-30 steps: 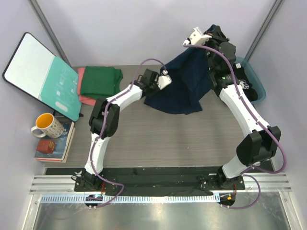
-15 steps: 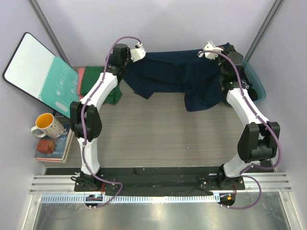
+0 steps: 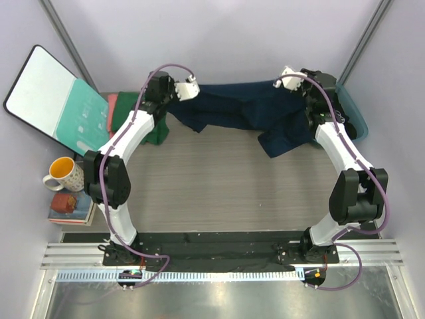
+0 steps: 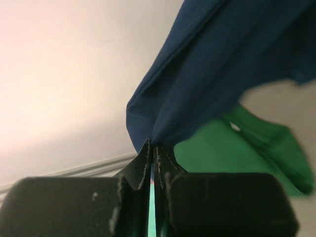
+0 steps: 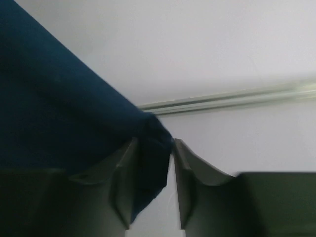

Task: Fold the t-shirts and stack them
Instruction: Flatten out the tshirt

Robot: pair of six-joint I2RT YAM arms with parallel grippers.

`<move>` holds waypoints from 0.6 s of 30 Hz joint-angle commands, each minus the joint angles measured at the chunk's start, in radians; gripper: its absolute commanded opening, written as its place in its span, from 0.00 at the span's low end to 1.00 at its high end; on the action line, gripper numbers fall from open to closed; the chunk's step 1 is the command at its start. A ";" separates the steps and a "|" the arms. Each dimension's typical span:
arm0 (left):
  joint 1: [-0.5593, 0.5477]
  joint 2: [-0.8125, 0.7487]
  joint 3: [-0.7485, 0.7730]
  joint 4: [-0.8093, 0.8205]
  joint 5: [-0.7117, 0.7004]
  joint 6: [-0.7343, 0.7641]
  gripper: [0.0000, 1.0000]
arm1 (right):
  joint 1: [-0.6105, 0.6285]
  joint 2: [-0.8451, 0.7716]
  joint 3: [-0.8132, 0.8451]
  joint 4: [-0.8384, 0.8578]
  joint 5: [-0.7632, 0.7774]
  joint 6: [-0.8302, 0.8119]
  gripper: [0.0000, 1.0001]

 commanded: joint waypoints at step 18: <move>-0.101 -0.092 -0.093 -0.274 0.178 -0.123 0.00 | 0.145 -0.012 0.147 -1.170 -0.543 0.024 0.92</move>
